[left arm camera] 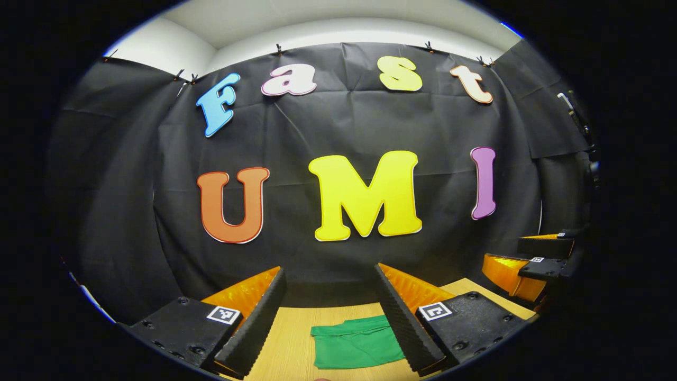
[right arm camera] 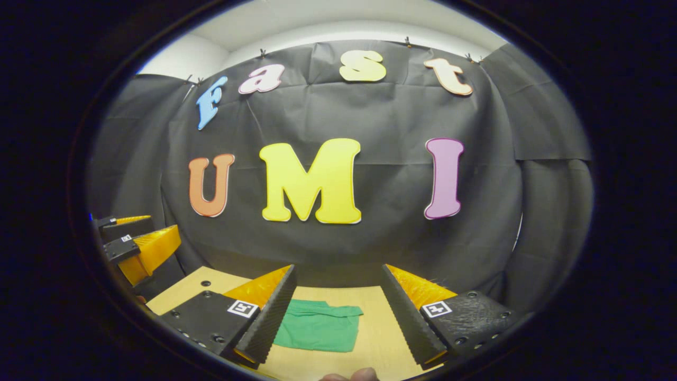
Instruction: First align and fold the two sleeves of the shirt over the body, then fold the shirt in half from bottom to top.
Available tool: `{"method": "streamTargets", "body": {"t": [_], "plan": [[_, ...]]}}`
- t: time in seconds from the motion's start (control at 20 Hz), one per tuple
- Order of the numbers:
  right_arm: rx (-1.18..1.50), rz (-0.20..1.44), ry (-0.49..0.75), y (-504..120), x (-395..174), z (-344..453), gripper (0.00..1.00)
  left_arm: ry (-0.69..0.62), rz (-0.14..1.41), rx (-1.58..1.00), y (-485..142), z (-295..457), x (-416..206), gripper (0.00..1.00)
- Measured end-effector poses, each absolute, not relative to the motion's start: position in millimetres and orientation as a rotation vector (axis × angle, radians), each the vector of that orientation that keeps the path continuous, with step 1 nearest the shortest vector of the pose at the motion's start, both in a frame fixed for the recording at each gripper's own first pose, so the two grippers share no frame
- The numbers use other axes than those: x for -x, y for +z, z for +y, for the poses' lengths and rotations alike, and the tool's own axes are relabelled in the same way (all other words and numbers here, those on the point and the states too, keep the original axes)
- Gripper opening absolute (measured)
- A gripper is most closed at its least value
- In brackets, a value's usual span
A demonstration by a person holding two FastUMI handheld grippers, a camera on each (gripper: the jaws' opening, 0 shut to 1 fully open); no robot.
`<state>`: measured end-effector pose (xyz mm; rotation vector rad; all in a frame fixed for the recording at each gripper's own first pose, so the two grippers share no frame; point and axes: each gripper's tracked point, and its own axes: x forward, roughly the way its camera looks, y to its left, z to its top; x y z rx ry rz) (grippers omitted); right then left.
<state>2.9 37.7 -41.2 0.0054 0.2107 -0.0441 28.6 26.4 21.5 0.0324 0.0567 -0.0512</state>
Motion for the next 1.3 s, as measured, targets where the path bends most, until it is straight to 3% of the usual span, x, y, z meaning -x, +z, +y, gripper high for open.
{"method": "streamTargets", "body": {"t": [1.3], "plan": [[0.021, 0.153, 0.029, -20, -1, 45, 0.97, -0.01, 0.077, 0.017, 21, 28, -24, 1.0]]}}
